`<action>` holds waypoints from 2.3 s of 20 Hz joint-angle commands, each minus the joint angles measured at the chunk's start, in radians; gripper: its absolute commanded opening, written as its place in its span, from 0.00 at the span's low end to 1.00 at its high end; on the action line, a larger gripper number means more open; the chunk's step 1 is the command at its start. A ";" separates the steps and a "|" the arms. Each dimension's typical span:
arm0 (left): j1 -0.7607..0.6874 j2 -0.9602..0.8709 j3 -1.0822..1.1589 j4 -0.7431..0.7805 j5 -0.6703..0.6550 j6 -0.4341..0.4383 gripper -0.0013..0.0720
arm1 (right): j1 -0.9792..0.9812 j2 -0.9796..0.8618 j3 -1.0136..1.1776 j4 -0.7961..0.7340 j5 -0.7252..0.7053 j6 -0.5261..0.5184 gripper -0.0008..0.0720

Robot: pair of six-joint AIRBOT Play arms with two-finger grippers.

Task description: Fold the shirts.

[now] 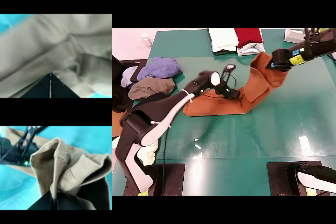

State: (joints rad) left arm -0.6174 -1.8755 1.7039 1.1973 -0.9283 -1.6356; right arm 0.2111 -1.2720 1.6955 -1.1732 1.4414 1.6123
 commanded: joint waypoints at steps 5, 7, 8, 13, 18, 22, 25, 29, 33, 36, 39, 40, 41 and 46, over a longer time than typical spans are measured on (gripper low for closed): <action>0.245 0.280 0.003 0.304 -0.172 -0.011 0.05 | 0.245 -0.116 0.006 0.061 -0.179 0.029 0.04; 0.325 0.381 0.003 0.354 -0.191 -0.004 0.05 | 0.333 -0.192 0.006 0.113 -0.282 0.023 0.04; 0.364 0.430 0.003 0.362 -0.195 -0.005 0.05 | 0.382 -0.240 0.006 0.138 -0.347 0.006 0.04; 0.452 0.596 0.003 0.378 -0.231 -0.004 0.05 | 0.545 -0.515 0.142 0.293 -0.609 -0.178 0.55; 0.452 0.642 0.003 0.386 -0.296 0.022 0.05 | 0.438 -0.519 0.230 0.131 -0.436 -0.094 0.54; 0.439 0.637 -0.009 0.359 -0.313 0.025 0.05 | 0.270 -0.373 0.010 -0.038 -0.311 -0.011 0.54; 0.391 0.636 -0.031 0.358 -0.280 0.041 0.05 | 0.156 -0.274 -0.174 -0.119 -0.265 0.045 0.57; 0.321 0.634 -0.087 0.358 -0.225 0.041 0.05 | 0.066 -0.264 -0.309 -0.098 -0.223 0.101 0.97; 0.296 0.629 -0.118 0.348 -0.230 0.047 0.05 | 0.079 -0.353 -0.327 0.036 -0.253 0.105 0.96; 0.296 0.628 -0.118 0.348 -0.235 0.047 0.05 | 0.130 -0.446 -0.266 0.056 -0.272 0.108 0.96; 0.296 0.628 -0.118 0.348 -0.246 0.047 0.05 | 0.188 -0.534 -0.193 0.056 -0.271 0.108 0.95; 0.296 0.628 -0.118 0.348 -0.254 0.048 0.05 | 0.203 -0.557 -0.174 0.056 -0.272 0.108 0.85; 0.296 0.628 -0.118 0.348 -0.261 0.048 0.05 | 0.216 -0.573 -0.156 0.055 -0.280 0.108 0.69; 0.294 0.629 -0.118 0.331 -0.266 0.047 0.05 | 0.212 -0.555 -0.090 -0.002 -0.312 0.098 0.04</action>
State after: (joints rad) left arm -0.3222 -1.2469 1.5864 1.5436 -1.1900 -1.5883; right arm 0.4263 -1.8313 1.5631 -1.1378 1.1416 1.7153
